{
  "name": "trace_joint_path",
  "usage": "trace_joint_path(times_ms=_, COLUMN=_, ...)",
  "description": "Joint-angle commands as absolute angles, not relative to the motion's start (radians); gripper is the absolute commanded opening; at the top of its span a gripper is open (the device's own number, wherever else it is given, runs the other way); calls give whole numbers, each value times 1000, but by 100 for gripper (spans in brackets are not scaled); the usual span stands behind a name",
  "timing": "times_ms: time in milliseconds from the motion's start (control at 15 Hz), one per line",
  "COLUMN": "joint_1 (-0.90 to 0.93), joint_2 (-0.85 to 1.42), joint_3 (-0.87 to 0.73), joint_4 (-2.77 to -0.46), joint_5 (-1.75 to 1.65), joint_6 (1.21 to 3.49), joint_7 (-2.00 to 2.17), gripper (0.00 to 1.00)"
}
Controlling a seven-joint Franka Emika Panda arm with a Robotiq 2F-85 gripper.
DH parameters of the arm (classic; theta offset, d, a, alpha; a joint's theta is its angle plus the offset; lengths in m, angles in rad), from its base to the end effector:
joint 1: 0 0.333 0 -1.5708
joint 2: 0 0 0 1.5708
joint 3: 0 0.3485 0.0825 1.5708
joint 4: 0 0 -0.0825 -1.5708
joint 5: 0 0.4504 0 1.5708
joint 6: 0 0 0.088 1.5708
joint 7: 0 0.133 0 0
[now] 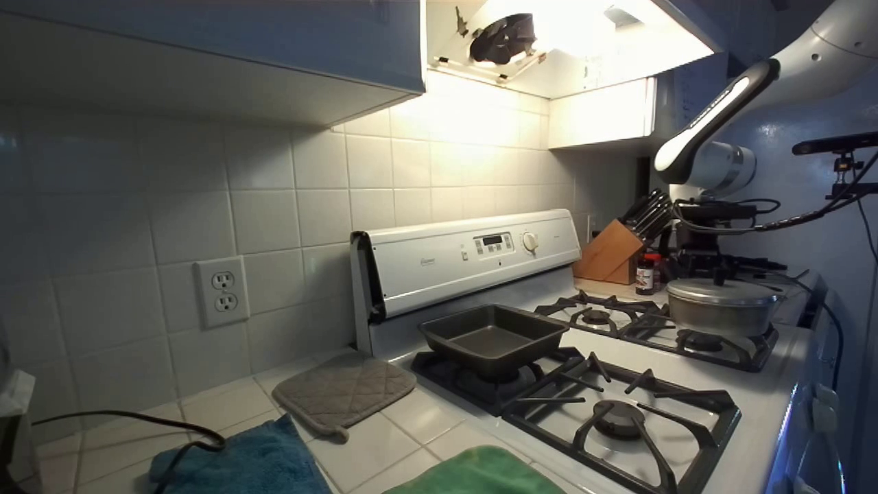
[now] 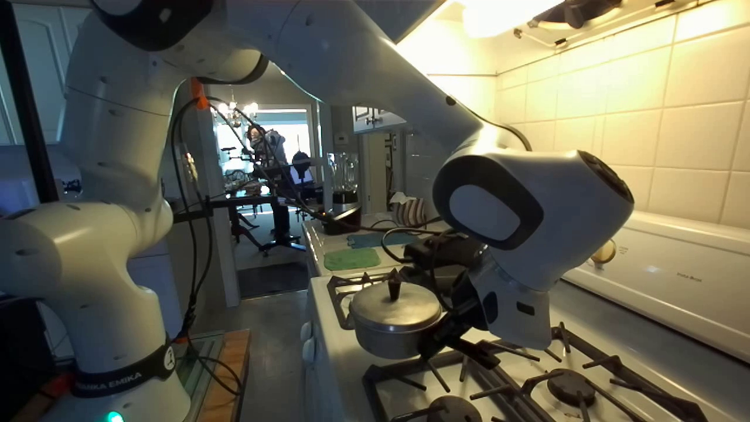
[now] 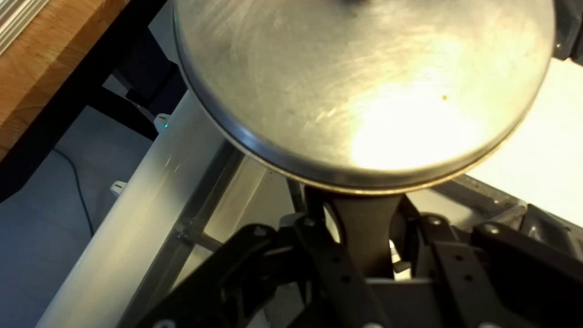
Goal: Pick up the pot from the left side of the stove and put it on the right side of the stove
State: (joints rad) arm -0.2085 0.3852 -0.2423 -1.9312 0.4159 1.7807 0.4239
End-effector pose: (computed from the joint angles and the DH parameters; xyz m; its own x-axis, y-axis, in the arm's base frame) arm 0.5683 -0.2234 0.2303 0.3925 -0.7378 -0.5492 -0.8794 -0.4760 0.0110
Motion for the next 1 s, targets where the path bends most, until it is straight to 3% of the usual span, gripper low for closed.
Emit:
trace_joint_path(times_ms=0, joint_1=-237, joint_2=384, joint_3=-257, joint_4=-1916, joint_5=394, joint_6=1776, joint_7=412, gripper=12)
trace_joint_path(times_ms=933, joint_1=-325, joint_2=453, joint_3=-283, joint_4=-1852, joint_5=427, joint_6=1824, joint_7=401, gripper=12)
